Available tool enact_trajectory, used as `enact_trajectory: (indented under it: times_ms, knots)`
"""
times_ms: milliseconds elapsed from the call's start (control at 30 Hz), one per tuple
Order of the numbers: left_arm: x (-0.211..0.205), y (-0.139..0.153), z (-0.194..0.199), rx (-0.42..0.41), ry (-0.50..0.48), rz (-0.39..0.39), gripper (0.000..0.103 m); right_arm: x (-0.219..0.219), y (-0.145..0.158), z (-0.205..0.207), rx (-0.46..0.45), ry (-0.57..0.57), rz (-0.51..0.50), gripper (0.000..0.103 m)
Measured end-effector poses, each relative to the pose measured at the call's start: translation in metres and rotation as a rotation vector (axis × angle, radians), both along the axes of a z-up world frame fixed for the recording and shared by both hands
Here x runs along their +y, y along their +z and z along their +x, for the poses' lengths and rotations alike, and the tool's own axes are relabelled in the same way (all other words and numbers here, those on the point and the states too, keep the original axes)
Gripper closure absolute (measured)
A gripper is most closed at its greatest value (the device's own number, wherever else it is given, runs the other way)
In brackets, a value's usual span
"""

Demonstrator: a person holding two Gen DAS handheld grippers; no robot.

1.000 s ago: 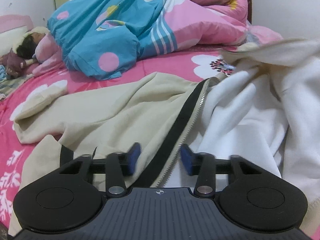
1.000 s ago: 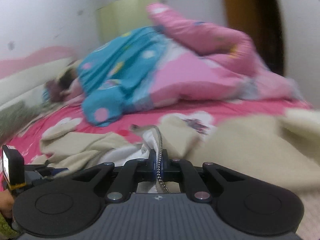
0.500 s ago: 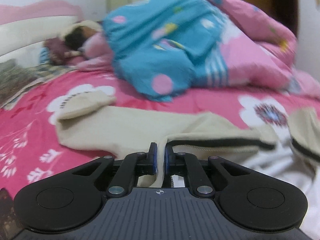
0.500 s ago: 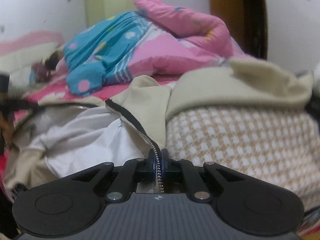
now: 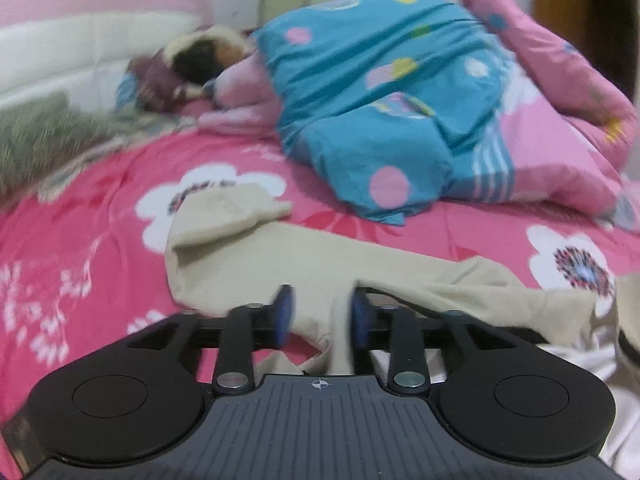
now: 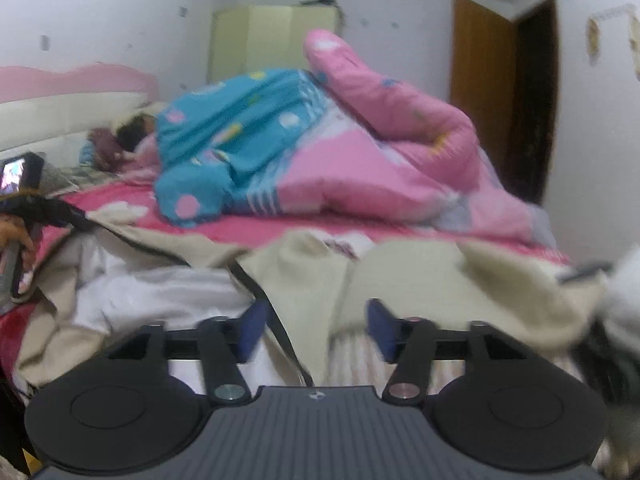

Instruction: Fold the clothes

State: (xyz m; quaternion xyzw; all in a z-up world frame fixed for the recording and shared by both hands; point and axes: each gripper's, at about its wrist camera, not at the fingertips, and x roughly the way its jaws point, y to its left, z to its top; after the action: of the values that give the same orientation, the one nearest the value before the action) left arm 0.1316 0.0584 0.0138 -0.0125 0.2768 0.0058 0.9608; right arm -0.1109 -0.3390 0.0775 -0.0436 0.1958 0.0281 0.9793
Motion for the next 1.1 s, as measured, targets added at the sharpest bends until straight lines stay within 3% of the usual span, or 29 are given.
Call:
enact_trajectory:
  times_ms: [33, 200, 367, 533, 667, 733, 767, 800, 833, 867, 900, 933, 1100]
  knots:
    - [-0.003, 0.002, -0.003, -0.012, -0.026, 0.021, 0.049, 0.004, 0.004, 0.012, 0.003, 0.026, -0.008, 0.035]
    - [-0.018, 0.017, -0.020, -0.100, -0.153, 0.111, 0.040, 0.029, 0.006, 0.090, 0.119, 0.136, -0.082, 0.029]
    - [-0.027, 0.030, -0.015, -0.136, -0.283, 0.100, 0.033, 0.036, 0.002, 0.173, 0.240, 0.175, -0.163, 0.018]
    - [-0.068, 0.013, 0.022, -0.003, -0.511, 0.167, 0.032, 0.011, -0.017, 0.264, 0.442, 0.145, -0.059, 0.015]
    - [-0.109, -0.025, 0.064, 0.157, -0.590, 0.308, 0.033, -0.006, -0.047, 0.320, 0.634, 0.141, 0.031, 0.015]
    - [-0.119, -0.040, 0.078, 0.207, -0.613, 0.323, 0.038, -0.016, -0.063, 0.338, 0.737, 0.147, 0.130, 0.015]
    - [-0.122, -0.047, 0.085, 0.231, -0.622, 0.327, 0.044, -0.018, -0.068, 0.342, 0.763, 0.157, 0.161, 0.018]
    - [-0.126, -0.054, 0.092, 0.255, -0.630, 0.331, 0.057, -0.018, -0.072, 0.343, 0.773, 0.172, 0.179, 0.027]
    - [-0.128, -0.060, 0.099, 0.273, -0.631, 0.323, 0.072, -0.016, -0.074, 0.342, 0.771, 0.187, 0.177, 0.041]
    - [-0.127, -0.061, 0.105, 0.278, -0.614, 0.306, 0.084, -0.013, -0.074, 0.338, 0.754, 0.200, 0.158, 0.048]
    - [-0.125, -0.061, 0.110, 0.274, -0.589, 0.289, 0.097, -0.010, -0.072, 0.333, 0.728, 0.209, 0.134, 0.066]
    - [-0.121, -0.059, 0.114, 0.266, -0.565, 0.260, 0.098, -0.006, -0.068, 0.329, 0.699, 0.208, 0.105, 0.079]
    - [-0.082, -0.019, 0.126, 0.092, -0.368, 0.137, 0.099, 0.004, -0.033, 0.318, 0.465, 0.187, -0.070, 0.085]
